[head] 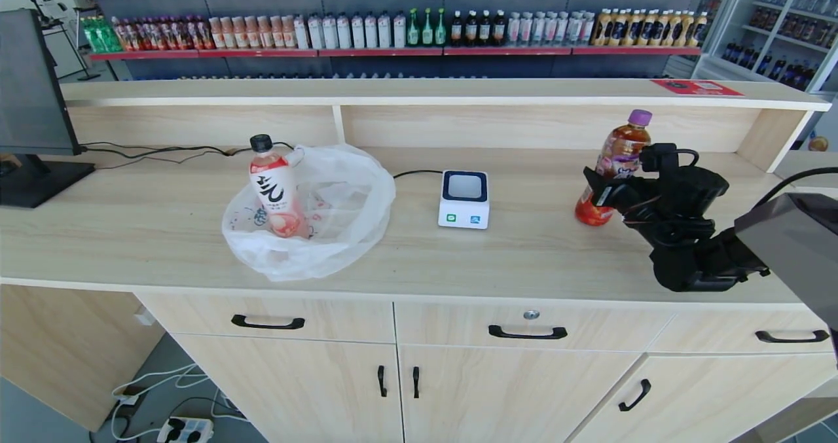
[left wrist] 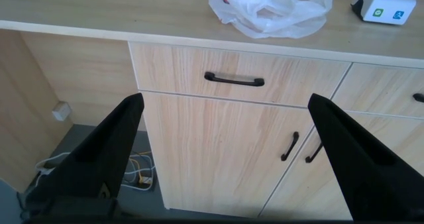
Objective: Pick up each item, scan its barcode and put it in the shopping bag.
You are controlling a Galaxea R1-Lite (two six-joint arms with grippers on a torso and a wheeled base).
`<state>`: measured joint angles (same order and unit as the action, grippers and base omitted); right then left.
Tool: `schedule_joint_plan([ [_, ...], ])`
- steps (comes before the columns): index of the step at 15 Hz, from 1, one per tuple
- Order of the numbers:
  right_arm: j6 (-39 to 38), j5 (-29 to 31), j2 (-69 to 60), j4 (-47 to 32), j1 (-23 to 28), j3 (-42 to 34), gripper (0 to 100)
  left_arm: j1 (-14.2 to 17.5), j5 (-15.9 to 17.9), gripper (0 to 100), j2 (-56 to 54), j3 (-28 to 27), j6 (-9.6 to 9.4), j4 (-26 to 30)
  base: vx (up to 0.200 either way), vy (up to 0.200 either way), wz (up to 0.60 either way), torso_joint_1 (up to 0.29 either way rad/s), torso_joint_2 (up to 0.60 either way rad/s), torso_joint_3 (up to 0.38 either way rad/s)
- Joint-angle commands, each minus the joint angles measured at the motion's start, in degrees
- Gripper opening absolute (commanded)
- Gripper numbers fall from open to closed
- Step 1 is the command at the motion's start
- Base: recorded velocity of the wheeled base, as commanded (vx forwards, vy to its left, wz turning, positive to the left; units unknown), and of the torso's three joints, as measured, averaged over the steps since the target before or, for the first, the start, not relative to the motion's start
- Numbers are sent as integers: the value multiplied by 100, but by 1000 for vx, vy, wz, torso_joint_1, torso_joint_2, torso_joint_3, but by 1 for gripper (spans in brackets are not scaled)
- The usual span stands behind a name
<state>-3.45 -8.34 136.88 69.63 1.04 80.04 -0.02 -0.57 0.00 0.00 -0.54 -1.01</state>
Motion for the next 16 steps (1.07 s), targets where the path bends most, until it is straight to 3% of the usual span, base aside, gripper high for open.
schedule_joint_plan([
  [1,2,-1,-82,42,-7,-6,0,2,-4,100,0,0,1,-4,0,200,0,2,12,2],
  [5,2,-10,-548,59,-25,-59,0,2,-4,100,0,0,-8,-4,0,50,0,-1,2,1],
  [10,-7,-36,-1726,59,-271,-903,0,2,-4,100,0,0,-8,-4,0,0,0,0,0,0],
  [13,2,-36,-2877,59,-666,-1834,0,2,-4,100,0,0,-17,5,0,0,0,0,0,0],
  [16,11,25,-4046,24,-1475,-3030,0,2,-4,100,0,0,-17,5,0,0,0,0,0,0],
])
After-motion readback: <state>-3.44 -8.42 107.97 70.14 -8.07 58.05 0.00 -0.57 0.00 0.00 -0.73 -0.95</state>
